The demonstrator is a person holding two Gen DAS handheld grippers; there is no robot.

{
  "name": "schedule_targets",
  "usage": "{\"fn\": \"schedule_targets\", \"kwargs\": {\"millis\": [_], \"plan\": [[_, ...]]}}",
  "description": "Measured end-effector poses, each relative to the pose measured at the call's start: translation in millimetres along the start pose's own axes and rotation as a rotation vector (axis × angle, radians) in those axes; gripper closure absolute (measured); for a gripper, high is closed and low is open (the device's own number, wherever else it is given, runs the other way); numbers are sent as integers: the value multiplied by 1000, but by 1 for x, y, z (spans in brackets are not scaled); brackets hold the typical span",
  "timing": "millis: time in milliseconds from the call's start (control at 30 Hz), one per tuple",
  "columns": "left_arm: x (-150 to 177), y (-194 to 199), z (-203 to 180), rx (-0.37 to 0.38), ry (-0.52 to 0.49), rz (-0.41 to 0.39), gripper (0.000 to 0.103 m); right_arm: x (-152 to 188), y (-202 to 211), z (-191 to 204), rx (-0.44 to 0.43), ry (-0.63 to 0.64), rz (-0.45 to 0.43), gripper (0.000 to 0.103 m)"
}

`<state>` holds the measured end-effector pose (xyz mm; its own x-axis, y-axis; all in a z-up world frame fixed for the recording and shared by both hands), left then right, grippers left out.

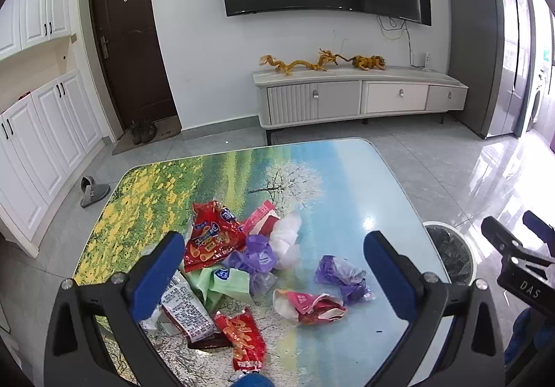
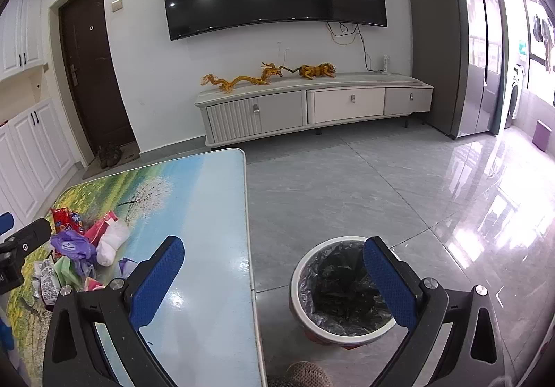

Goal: Collect trash
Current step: 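Move both tools toward the pile of wrappers on the table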

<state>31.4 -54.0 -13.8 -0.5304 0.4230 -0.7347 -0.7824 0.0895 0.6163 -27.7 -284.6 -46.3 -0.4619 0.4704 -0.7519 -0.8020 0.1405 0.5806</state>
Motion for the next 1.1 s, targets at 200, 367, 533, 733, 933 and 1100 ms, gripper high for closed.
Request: {"fn": "schedule_targets", "kwargs": {"millis": [200, 367, 533, 733, 933, 1100], "plan": [[-6, 0, -2, -45, -2, -6, 0, -6, 0, -13, 15, -25, -6, 0], [-6, 1, -1, -74, 4, -23, 0, -10, -2, -21, 29, -43, -3, 0], [-6, 3, 2, -100, 11, -51, 0, -12, -4, -25, 40, -53, -1, 0], [-4, 4, -3, -83, 5, -77, 0, -12, -5, -26, 54, -57, -1, 0], [-4, 7, -10, -36, -31, -78, 0, -14, -3, -29, 71, -61, -9, 0], [-1, 6, -2, -27, -14, -65, 0, -14, -1, -27, 82, -53, -12, 0]]}}
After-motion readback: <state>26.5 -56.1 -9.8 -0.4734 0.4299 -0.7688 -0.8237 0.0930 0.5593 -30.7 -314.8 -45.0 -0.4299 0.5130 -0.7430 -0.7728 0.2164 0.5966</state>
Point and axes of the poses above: each gripper's, at about its wrist camera, not at the fingertips, and y roughly against the way its jaws point, z to its left, x to its underside, the point moved 3 cm from there along -y, roughly the way its jaws point, and after that the axes turned 14 degrees about -y, right-handed, at the moved point
